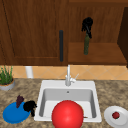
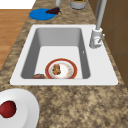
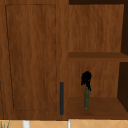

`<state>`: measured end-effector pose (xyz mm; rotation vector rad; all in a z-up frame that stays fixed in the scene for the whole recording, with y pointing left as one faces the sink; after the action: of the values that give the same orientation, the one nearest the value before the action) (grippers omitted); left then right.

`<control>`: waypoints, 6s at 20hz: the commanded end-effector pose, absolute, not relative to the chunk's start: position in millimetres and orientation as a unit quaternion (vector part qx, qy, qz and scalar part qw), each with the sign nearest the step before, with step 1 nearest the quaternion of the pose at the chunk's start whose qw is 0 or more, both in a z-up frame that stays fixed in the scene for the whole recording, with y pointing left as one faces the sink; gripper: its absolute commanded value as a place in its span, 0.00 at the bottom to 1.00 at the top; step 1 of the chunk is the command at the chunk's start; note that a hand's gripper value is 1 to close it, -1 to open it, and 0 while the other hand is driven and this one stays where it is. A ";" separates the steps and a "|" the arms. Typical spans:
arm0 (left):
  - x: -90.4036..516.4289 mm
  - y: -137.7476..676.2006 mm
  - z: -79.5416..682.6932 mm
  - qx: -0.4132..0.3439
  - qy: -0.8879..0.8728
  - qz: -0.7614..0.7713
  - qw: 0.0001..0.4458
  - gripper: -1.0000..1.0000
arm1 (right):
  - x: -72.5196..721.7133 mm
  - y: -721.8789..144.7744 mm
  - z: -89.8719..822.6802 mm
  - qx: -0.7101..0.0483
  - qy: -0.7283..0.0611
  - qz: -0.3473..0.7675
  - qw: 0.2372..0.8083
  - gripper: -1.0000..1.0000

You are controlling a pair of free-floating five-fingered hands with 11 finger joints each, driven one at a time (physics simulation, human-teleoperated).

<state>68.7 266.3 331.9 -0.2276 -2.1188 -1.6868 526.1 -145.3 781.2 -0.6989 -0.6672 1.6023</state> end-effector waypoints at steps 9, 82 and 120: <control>68.7 266.3 331.9 -0.082 -0.762 -0.607 0.210 0.50 | 541.6 -145.3 742.7 -0.289 -0.281 0.696 0.595 0.00; 68.7 266.3 331.9 -0.082 -0.762 -0.607 0.210 0.50 | 207.5 -179.5 728.6 -0.356 -0.201 0.710 0.573 1.00; 68.7 266.3 331.9 -0.082 -0.762 -0.607 0.210 0.50 | 249.2 -282.8 481.9 -0.402 -0.321 0.670 0.536 1.00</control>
<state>68.7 266.3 331.9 -0.2276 -2.1188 -1.6868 248.5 -258.7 491.0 -0.8836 -0.7022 1.6163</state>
